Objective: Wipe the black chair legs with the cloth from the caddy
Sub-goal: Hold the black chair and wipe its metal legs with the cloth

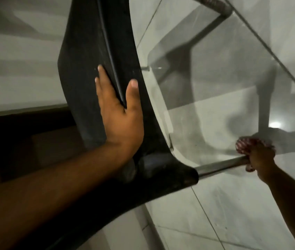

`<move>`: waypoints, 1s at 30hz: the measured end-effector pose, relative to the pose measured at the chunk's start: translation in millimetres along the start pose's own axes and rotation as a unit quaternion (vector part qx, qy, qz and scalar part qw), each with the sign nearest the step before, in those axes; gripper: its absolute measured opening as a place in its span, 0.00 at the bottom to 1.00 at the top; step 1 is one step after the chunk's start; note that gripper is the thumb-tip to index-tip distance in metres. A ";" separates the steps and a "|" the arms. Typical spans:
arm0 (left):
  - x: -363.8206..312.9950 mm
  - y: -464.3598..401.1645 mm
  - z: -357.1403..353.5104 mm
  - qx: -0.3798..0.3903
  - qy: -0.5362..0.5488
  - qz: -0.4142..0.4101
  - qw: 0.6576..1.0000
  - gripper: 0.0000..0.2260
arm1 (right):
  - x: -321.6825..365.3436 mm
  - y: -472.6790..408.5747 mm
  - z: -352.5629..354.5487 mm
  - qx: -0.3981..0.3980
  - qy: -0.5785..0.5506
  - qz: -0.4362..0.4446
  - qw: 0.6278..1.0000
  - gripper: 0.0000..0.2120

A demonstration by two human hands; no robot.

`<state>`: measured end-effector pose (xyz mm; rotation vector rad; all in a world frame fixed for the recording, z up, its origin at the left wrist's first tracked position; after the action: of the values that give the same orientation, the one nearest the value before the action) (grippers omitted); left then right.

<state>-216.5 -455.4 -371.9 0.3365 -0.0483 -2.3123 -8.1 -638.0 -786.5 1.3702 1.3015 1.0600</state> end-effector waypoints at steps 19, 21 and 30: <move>5.3 -0.1 2.0 -0.008 -0.055 -0.068 0.996 0.35 | 27.9 168.0 -62.7 0.081 0.012 0.146 0.986 0.08; 8.1 -2.1 0.4 -0.006 -0.048 -0.079 0.996 0.37 | 19.9 126.5 -45.4 0.078 -0.023 0.095 0.992 0.07; 12.4 -6.2 -4.1 0.007 -0.021 -0.082 0.996 0.42 | 8.5 31.1 11.8 0.128 0.015 0.006 0.992 0.07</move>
<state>-228.0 -459.7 -379.5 0.3096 -0.0601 -2.4819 9.9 -630.3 -758.2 1.5575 1.4935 0.9488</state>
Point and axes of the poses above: each hand's wrist, its own y-axis away from the middle knuckle, its own z-axis out of the back of the hand, x = y × z, the point moved 9 cm from there along -y, towards the middle knuckle, and after that the axes turned 2 degrees about x, right-handed, at the moved point
